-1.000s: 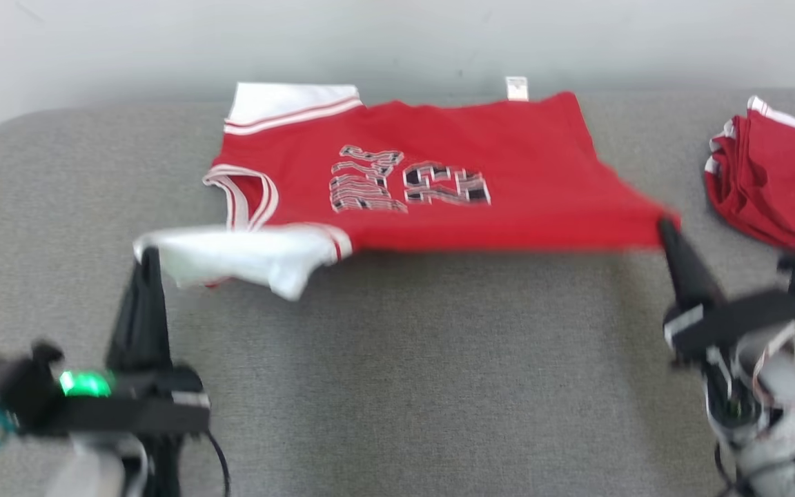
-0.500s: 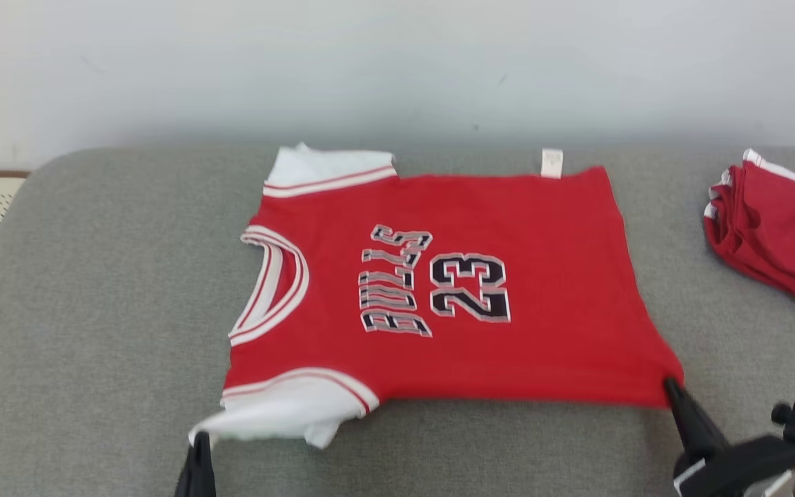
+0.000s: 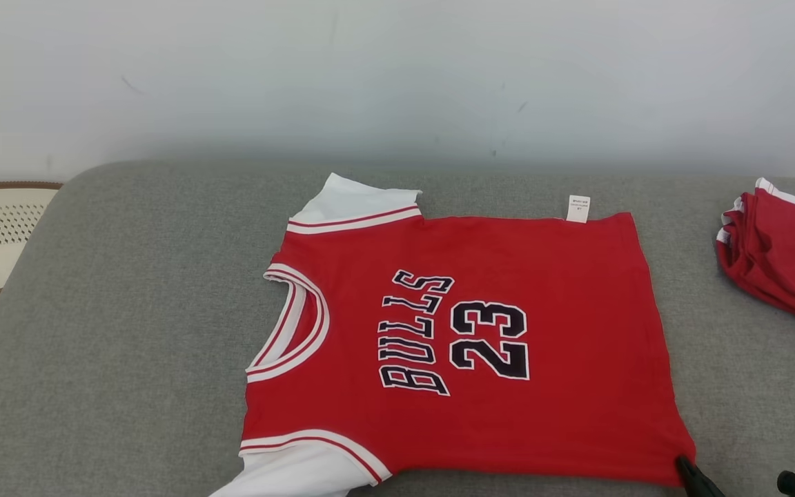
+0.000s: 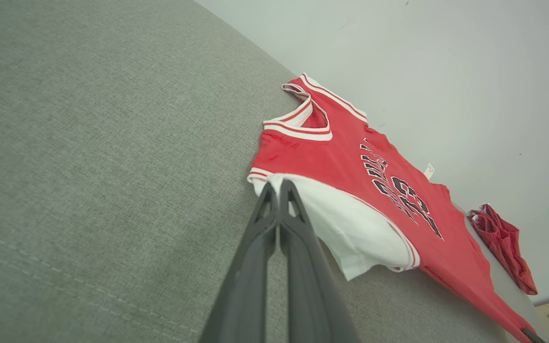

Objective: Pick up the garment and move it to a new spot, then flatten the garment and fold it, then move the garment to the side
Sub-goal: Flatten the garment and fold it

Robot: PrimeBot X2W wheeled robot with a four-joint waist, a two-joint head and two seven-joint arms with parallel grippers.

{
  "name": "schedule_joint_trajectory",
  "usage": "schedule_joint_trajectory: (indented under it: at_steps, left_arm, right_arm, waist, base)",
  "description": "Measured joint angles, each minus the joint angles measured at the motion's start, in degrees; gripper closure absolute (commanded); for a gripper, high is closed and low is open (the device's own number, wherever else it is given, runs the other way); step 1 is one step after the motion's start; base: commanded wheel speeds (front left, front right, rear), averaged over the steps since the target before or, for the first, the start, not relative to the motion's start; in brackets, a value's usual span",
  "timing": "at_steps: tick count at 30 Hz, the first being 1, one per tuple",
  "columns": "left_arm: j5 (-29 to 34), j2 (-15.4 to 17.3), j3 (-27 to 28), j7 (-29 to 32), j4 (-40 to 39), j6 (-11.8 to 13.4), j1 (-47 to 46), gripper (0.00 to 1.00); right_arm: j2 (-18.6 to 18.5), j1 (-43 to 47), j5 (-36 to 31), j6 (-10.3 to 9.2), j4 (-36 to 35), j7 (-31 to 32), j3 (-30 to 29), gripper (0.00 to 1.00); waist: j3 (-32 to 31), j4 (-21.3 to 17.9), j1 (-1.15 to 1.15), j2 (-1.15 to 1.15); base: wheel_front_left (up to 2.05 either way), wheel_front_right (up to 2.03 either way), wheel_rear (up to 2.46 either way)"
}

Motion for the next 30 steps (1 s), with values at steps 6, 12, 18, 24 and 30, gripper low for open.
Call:
schedule_joint_trajectory:
  at_steps: [6,12,18,24,30]
  left_arm:
    - [2.6,0.1,0.3,0.0,-0.5,-1.2,-3.4,1.0]
    - [4.6,2.1,-0.8,0.7,-1.2,-3.1,-10.0,1.0]
    - [4.9,4.3,-0.9,3.6,1.2,-5.1,-19.4,1.0]
    - [4.5,6.7,-0.5,6.5,7.6,-6.9,-28.5,1.0]
    - [4.4,8.3,-1.1,7.7,15.9,-8.6,-36.0,1.0]
  right_arm:
    - [2.8,0.3,-5.5,0.0,-4.1,2.8,-4.5,1.0]
    - [4.9,0.7,-9.5,0.0,-8.5,7.2,-9.1,1.0]
    - [7.6,-2.5,-11.9,0.0,-10.6,11.8,-11.3,1.0]
    - [10.2,-8.6,-13.4,0.0,-8.5,16.0,-11.6,1.0]
    - [11.9,-15.3,-13.2,0.0,-3.5,18.8,-11.3,1.0]
  waist:
    - [0.5,-0.7,0.01,0.0]
    - [0.8,-2.0,0.01,0.0]
    - [1.8,-3.6,0.01,0.0]
    - [3.5,-5.4,0.01,0.01]
    - [5.6,-7.2,0.02,0.01]
  base:
    - [0.0,0.0,0.0]
    - [0.0,0.0,0.0]
    - [0.0,0.0,0.0]
    - [0.0,0.0,0.0]
    - [0.0,0.0,0.0]
